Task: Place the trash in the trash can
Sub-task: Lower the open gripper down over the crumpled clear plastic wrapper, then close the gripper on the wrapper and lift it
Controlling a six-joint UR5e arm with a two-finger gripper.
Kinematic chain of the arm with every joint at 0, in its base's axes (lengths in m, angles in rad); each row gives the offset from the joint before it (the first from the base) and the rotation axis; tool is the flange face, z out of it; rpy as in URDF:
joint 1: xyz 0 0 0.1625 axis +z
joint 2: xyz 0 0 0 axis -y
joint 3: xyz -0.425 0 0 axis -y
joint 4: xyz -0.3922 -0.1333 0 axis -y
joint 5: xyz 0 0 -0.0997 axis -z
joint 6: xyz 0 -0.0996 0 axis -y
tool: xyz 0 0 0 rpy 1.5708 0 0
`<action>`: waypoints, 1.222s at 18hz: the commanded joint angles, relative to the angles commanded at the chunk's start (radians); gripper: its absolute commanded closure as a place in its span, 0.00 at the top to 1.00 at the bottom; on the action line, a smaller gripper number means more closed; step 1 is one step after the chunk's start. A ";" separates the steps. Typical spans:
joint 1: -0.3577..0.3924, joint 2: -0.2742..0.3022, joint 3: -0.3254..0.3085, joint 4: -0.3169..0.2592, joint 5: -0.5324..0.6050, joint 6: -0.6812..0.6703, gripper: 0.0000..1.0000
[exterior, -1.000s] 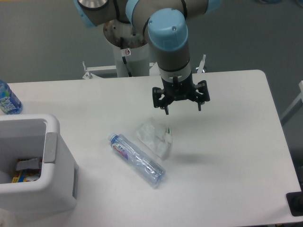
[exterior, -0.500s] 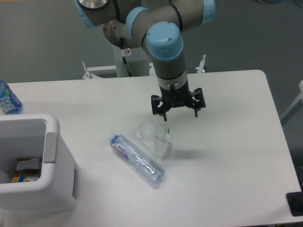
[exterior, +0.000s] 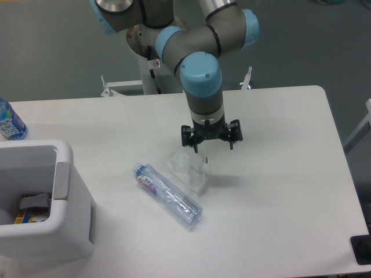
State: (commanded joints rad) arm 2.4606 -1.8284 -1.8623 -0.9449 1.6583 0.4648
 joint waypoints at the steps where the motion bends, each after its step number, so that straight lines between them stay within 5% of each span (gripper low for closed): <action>1: -0.002 -0.003 -0.002 -0.002 -0.006 -0.009 1.00; 17: -0.043 -0.086 -0.021 -0.026 0.000 -0.126 1.00; 22: -0.045 -0.086 -0.023 -0.051 0.103 -0.112 0.95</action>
State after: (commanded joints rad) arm 2.4160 -1.9144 -1.8853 -0.9956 1.7609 0.3528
